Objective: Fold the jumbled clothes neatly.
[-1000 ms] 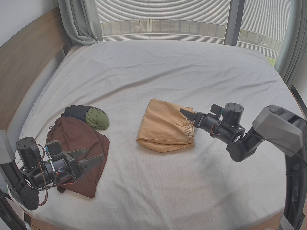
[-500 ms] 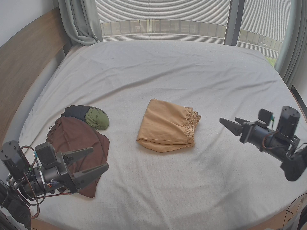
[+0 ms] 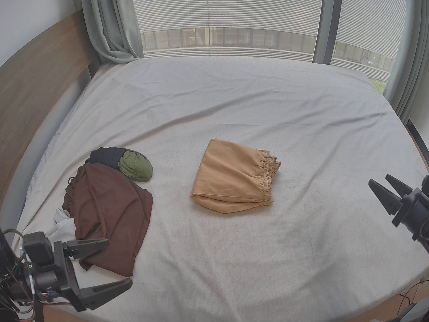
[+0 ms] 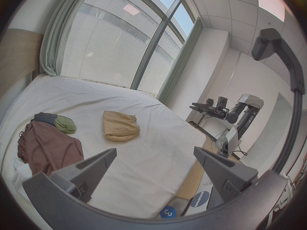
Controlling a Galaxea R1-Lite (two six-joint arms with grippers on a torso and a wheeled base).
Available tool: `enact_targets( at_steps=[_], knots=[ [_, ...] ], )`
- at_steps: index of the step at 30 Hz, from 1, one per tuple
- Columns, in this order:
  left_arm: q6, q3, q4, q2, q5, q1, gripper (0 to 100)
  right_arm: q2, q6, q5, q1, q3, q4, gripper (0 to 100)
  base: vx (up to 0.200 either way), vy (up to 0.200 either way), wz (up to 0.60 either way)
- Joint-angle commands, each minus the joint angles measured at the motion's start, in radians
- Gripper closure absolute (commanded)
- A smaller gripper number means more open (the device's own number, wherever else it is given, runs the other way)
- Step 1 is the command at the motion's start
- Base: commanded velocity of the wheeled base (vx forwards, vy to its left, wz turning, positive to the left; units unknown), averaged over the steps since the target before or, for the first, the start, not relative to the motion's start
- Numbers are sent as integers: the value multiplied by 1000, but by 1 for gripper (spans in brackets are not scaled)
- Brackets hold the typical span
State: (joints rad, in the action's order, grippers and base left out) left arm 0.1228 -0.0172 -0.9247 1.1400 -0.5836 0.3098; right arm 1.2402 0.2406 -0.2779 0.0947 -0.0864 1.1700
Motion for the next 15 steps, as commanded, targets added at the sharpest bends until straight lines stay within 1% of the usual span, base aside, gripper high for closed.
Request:
enact_targets(
  at_steps=[1, 2, 3, 4, 5, 7, 11, 13, 15],
  knots=[
    [-12, 16, 339, -502, 19, -43, 0, -366, -20, 0, -61, 86, -141, 0, 0, 0, 0],
    [-12, 13, 372, -540, 18, -44, 0, -397, -20, 0, -70, 86, -167, 0, 0, 0, 0],
    [-12, 13, 372, -540, 18, -44, 0, -397, -20, 0, -70, 86, -167, 0, 0, 0, 0],
    [-11, 5, 446, -612, 19, -47, 0, -469, -20, -1, -85, 86, -222, 0, 0, 0, 0],
    [-11, 5, 454, -618, 19, -49, 0, -479, -21, -1, -87, 86, -230, 0, 0, 0, 0],
    [-2, 8, 495, -666, 25, -54, 0, -567, -30, -1, -96, 86, -293, 0, 0, 0, 0],
    [40, 16, 546, -761, 34, -58, 0, -742, -32, -9, -95, 86, -464, 0, 0, 0, 0],
    [48, 16, 573, -796, 39, -60, 0, -800, -30, -12, -93, 86, -523, 0, 0, 0, 0],
    [49, 16, 642, -862, 68, -60, 0, -910, -29, -35, -90, 86, -624, 0, 0, 0, 0]
  ],
)
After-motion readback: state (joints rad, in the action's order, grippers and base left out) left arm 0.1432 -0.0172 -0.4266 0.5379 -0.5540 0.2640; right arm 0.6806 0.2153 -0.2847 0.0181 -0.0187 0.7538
